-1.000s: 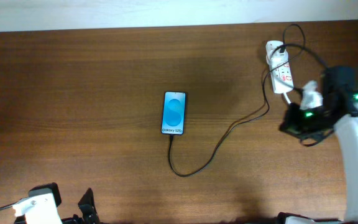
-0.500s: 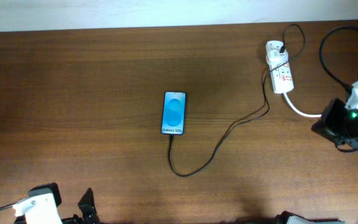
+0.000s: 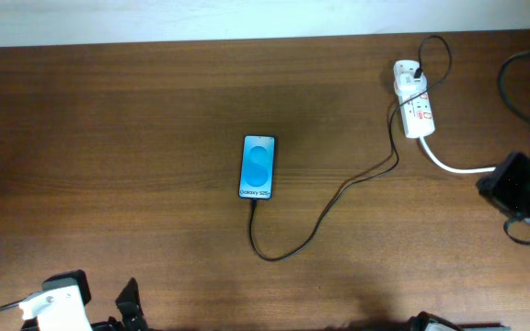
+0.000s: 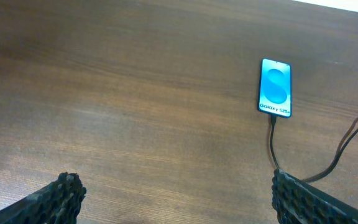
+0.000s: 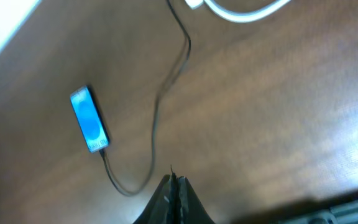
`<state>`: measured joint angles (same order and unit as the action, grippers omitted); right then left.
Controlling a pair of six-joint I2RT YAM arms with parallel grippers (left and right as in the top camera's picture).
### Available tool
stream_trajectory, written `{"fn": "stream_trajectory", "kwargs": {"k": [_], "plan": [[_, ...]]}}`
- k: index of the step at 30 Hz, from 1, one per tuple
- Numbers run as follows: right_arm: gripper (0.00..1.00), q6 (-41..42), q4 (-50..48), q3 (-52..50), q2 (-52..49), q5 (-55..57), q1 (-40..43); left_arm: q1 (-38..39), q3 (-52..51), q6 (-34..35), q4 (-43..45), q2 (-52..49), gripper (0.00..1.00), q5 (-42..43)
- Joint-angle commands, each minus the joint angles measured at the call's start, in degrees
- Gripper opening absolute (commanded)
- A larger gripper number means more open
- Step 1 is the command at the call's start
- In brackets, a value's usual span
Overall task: Plug charger to phone and switch on socket
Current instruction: 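Move the right gripper up to the power strip's switch beside the charger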
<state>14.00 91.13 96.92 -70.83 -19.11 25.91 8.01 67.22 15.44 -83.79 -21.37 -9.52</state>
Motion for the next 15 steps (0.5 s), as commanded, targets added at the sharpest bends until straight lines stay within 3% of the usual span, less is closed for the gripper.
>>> {"fn": "stream_trajectory", "kwargs": {"k": [1,4,15], "plan": [[0.04,8.92,-5.35,0.87,-0.7,-0.13,0.48,0.07,-0.17,0.55,0.11,0.13,1.0,-0.63],[0.04,15.45,-10.99,0.87,-2.82,-0.15,0.46,0.07,-0.17,0.55,0.11,0.13,0.99,-0.63],[0.05,16.57,-19.82,1.01,-17.09,-11.56,0.48,0.07,-0.17,0.55,0.11,0.13,1.0,-0.63]]}}
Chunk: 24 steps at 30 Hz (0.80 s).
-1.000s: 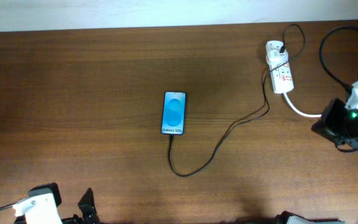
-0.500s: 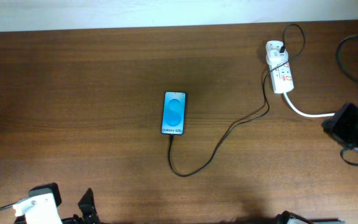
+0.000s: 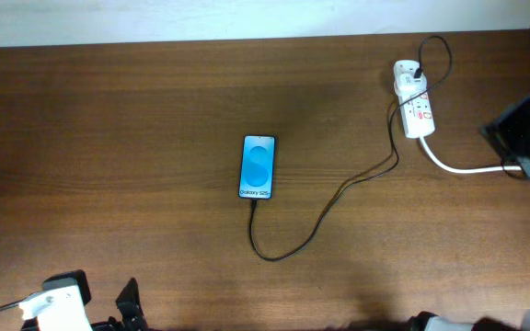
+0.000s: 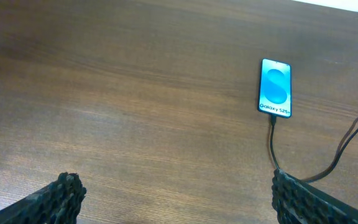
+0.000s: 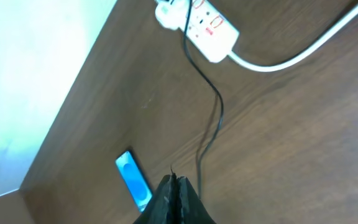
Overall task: Plug charger to phone and switch on socket
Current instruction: 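Move the right gripper up to the power strip's switch beside the charger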
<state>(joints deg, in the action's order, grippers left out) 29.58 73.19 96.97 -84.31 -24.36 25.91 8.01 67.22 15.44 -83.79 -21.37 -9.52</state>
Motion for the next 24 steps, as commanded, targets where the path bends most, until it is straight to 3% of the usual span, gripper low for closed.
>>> {"fn": "stream_trajectory", "kwargs": {"k": [1,12,16,24], "plan": [[0.05,0.98,-2.99,1.57,-5.9,-8.44,0.48,0.07,-0.17,0.57,0.11,0.13,0.99,-0.63],[0.04,8.15,-1.44,19.69,-27.93,-9.44,1.05,0.07,-0.17,0.55,0.11,0.13,0.99,-0.63],[0.04,11.76,-5.03,20.65,-33.62,-9.51,1.9,0.07,-0.17,0.55,0.11,0.13,0.99,-0.63],[0.04,11.19,-14.71,20.63,-44.41,-9.73,1.79,0.07,-0.17,0.55,0.11,0.13,0.99,-0.63]]}}
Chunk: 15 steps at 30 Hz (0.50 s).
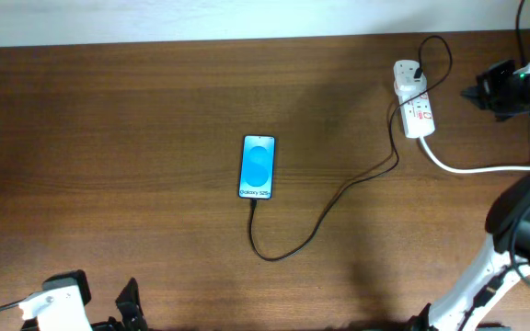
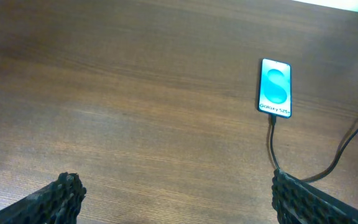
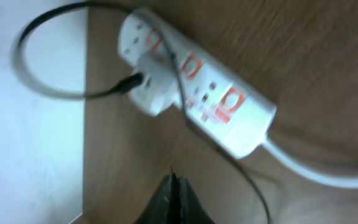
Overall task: Plug charger to phone and switch on socket
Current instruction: 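Move the right gripper up to the power strip's switch beside the charger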
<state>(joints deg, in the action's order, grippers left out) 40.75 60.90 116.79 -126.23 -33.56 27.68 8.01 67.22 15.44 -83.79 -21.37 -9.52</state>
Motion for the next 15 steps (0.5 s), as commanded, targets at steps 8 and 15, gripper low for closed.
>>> {"fn": "stream_trajectory", "kwargs": {"k": [8,15], "plan": [[0.04,-2.69,-11.61,0.74,-6.54,-1.81,-0.11,0.07,-0.17,0.57,0.11,0.13,0.99,-0.63],[0.04,-9.16,-13.62,0.74,-10.73,-1.73,-2.43,0.07,-0.17,0.55,0.11,0.13,0.99,-0.63]]}}
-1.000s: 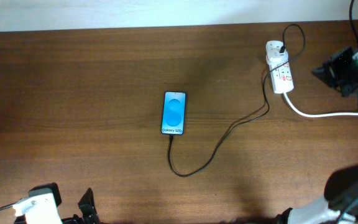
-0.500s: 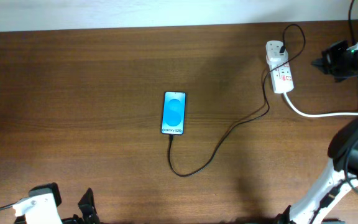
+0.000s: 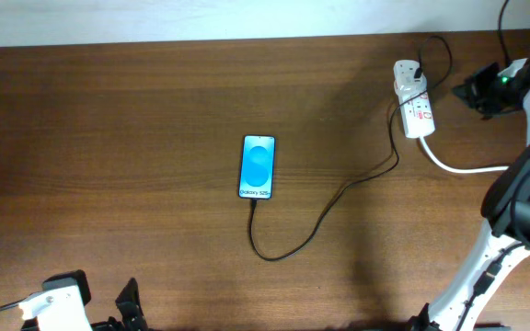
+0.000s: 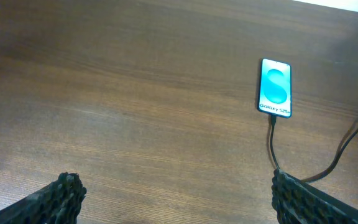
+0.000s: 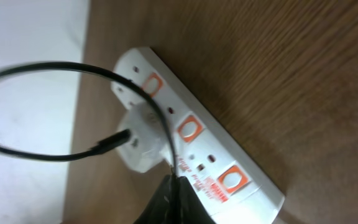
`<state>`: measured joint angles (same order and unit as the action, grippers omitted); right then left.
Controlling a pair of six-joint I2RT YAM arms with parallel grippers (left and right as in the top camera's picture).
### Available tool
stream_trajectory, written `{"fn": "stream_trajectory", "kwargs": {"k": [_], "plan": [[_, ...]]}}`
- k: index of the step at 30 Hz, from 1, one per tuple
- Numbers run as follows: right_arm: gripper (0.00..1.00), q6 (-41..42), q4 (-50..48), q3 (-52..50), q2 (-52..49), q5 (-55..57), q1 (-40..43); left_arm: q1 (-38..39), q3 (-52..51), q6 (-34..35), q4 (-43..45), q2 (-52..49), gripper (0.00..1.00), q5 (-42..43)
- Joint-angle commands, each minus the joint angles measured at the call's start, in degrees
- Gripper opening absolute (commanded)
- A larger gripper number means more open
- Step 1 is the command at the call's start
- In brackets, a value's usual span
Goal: Plug charger to phone and switch on socket
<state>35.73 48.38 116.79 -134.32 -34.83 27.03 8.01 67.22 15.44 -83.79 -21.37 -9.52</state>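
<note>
The phone (image 3: pixel 259 166), screen lit blue, lies mid-table with the black charger cable (image 3: pixel 339 198) plugged into its lower end; it also shows in the left wrist view, phone (image 4: pixel 275 88). The cable runs to a white adapter (image 5: pixel 143 134) seated in the white power strip (image 3: pixel 413 99). That strip (image 5: pixel 204 155) has orange switches (image 5: pixel 189 128). My right gripper (image 5: pixel 173 176) is shut, its tips just over the strip near the adapter. My left gripper (image 4: pixel 173 190) is open, low at the table's front left, far from everything.
A thick white lead (image 3: pixel 463 165) runs from the power strip toward the right edge. The table's back edge meets a white wall (image 5: pixel 23 74) just behind the strip. The right arm (image 3: pixel 513 211) stretches along the right side of the table.
My right gripper has come closer to the power strip, which now fills more of its view, with the tips over the strip by the adapter. The left gripper, phone and cable are unchanged.
The phone lay plugged to the cable throughout. My right gripper, shut, was first at the right edge level with the phone, then further back beside the strip's lead, then just right of the strip, and now hangs right over it. The left arm stayed put.
</note>
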Motion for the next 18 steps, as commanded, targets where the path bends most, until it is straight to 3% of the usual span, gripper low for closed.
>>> {"fn": "stream_trajectory", "kwargs": {"k": [1,18], "plan": [[0.04,-4.31,-1.88,0.74,-3.04,-0.68,-2.14,0.07,-0.17,0.55,0.11,0.13,0.99,-0.63],[0.04,-7.45,-6.03,0.74,-6.75,6.99,-5.01,0.07,-0.17,0.57,0.11,0.13,0.99,-0.63]]}}
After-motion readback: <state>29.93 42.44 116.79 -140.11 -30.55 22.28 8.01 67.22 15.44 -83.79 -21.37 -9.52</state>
